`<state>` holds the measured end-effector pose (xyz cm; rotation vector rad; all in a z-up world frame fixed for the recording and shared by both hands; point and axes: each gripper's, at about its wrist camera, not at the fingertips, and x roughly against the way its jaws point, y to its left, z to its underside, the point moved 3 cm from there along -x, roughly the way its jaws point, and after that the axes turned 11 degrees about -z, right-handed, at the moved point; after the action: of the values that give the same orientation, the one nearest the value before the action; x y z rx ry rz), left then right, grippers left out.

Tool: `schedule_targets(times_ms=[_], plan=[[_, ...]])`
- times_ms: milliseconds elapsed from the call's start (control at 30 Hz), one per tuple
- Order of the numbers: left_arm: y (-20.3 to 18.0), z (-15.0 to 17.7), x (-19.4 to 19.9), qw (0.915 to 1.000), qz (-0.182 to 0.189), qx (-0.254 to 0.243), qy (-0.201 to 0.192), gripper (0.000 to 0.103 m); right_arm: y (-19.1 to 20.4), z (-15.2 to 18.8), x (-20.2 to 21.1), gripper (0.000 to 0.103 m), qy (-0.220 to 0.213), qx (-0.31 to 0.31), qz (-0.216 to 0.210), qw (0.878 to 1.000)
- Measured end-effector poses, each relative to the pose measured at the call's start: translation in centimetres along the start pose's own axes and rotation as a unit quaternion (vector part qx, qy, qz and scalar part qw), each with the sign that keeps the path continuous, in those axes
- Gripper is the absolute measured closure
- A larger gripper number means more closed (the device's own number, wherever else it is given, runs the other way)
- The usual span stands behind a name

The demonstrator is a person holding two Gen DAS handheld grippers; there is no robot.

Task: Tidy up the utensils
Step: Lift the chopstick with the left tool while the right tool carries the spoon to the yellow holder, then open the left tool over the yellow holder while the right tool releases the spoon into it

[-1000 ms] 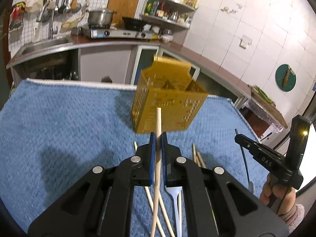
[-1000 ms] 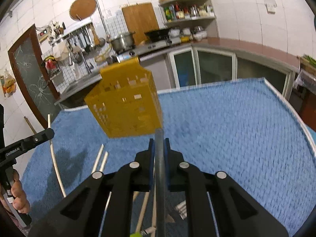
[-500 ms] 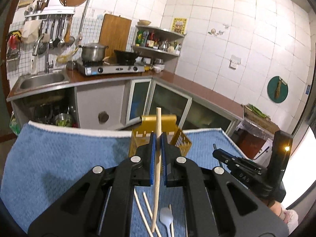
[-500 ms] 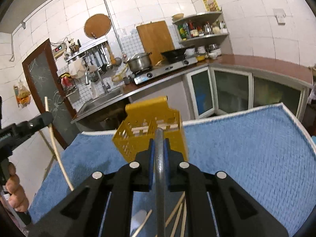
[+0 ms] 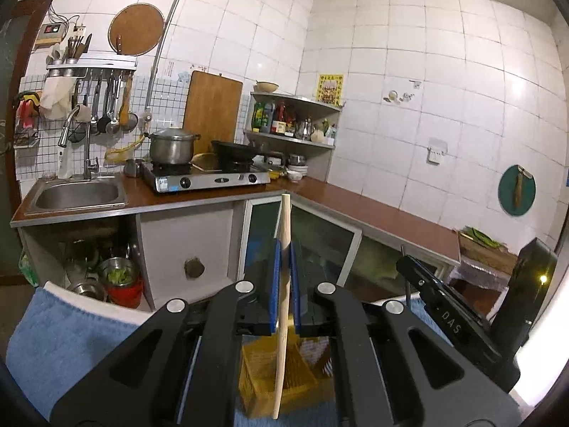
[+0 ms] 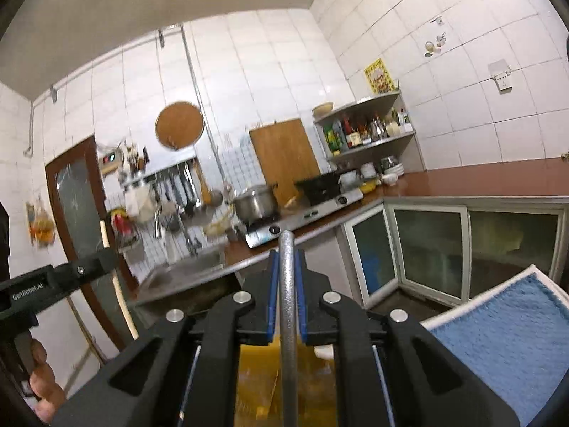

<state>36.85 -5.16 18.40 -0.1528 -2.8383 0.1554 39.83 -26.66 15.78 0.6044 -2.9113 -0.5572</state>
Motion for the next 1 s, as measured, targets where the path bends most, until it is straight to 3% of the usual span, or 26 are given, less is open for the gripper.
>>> schedule_targets(times_ms=[200,400,667,1000], plan=[[0.0,-0.3,-2.9,0.9997,-0.005,-0.002,-0.025,0.099,-1.2,0.5,-3.0,0.094,-0.043,0.010,-0.007,0.999],[-0.1,0.4,-4.9,0.9993,-0.001,-0.004,-0.037,0.099,-1.0,2.1,-4.6,0.094,-0.048,0.038,-0.015,0.998],[-0.3,3.8,-6.3,0.9995,0.002,-0.026,-0.019,0.099,-1.4,3.7,-4.7,0.094,-0.064,0.057,-0.007,0.996],[0.9,7.3,-7.7,0.9993,-0.006,-0.033,0.019,0.099,-1.8,6.5,-4.9,0.094,-0.043,0.089,0.012,0.995]])
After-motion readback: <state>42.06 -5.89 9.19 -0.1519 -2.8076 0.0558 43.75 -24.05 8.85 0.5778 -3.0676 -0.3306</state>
